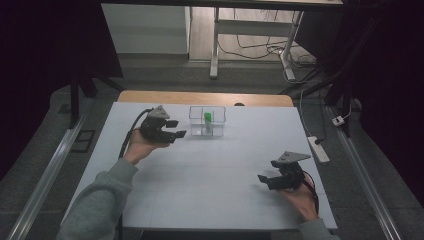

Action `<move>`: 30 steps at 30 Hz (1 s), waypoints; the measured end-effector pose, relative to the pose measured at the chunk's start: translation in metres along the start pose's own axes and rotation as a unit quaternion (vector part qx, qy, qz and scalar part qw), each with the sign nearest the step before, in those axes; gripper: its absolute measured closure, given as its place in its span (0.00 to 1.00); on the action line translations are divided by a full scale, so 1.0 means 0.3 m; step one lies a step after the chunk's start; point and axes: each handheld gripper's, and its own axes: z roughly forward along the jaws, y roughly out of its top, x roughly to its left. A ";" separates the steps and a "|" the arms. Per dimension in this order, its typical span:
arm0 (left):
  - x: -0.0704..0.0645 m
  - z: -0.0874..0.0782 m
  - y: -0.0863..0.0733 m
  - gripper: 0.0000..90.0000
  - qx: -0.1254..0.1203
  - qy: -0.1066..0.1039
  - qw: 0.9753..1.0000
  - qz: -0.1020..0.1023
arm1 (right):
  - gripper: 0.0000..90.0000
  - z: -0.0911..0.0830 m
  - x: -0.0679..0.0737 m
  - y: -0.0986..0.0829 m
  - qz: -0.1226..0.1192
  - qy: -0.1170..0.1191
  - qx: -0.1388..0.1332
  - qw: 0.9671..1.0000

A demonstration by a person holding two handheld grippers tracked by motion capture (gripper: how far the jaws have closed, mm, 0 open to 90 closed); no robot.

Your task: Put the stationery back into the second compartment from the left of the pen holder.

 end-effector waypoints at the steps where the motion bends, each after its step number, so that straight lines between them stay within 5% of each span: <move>1: -0.006 -0.012 -0.016 0.49 0.000 0.003 1.000 0.001 | 0.22 -0.001 0.000 0.000 0.000 -0.001 0.001 1.000; 17: -0.091 -0.161 -0.243 0.47 0.011 0.032 0.999 -0.016 | 0.22 -0.013 -0.007 0.001 0.005 -0.003 -0.008 1.000; 25: -0.105 -0.190 -0.350 0.45 0.014 0.035 0.998 -0.042 | 0.22 -0.016 -0.009 0.000 0.006 -0.004 -0.009 1.000; 30: -0.106 -0.195 -0.372 0.45 0.014 0.037 0.998 -0.047 | 0.22 -0.021 -0.007 0.003 0.009 -0.003 -0.015 1.000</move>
